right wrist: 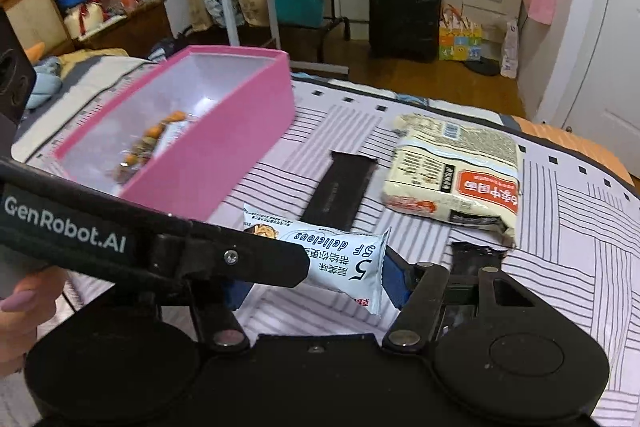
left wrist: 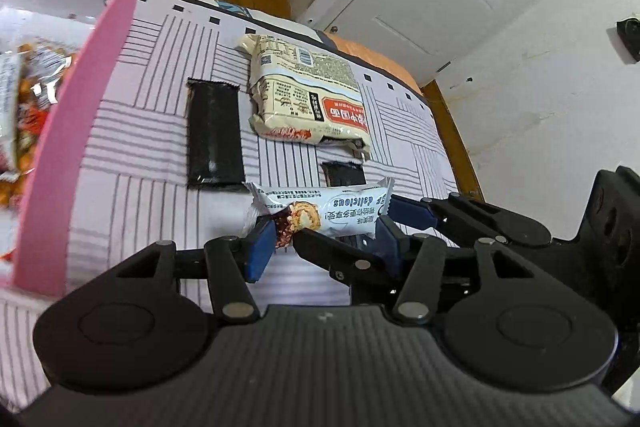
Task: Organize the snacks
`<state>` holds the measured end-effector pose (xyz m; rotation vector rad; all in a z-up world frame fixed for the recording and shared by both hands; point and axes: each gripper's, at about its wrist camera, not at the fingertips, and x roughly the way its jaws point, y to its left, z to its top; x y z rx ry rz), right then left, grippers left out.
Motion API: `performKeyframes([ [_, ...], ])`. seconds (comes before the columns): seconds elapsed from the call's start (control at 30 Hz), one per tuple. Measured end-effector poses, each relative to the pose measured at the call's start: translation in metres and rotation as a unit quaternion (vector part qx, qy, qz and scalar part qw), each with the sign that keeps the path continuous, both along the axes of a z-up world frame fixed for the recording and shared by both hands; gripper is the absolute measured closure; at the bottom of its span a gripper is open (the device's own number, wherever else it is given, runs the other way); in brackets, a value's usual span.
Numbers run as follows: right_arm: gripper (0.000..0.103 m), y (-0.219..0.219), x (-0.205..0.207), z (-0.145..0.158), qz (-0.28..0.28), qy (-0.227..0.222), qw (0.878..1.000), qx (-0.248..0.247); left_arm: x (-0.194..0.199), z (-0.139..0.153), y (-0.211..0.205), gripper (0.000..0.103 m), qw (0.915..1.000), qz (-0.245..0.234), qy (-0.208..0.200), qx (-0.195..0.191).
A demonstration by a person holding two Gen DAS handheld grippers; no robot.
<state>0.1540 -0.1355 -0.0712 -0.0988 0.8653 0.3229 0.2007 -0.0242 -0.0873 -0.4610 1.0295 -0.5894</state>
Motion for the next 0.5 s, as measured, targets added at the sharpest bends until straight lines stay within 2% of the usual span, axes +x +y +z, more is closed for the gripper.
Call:
performKeyframes([
  [0.33,0.035,0.047,-0.032,0.026,0.018,-0.019,1.0,0.014,-0.041,0.031,0.041,0.048,0.9997,0.007,-0.015,0.017],
  [0.5,0.035,0.075,-0.034,0.045,0.029,-0.025,0.999,0.039,-0.056,0.056,0.07,0.047,0.9986,0.023,-0.039,0.028],
])
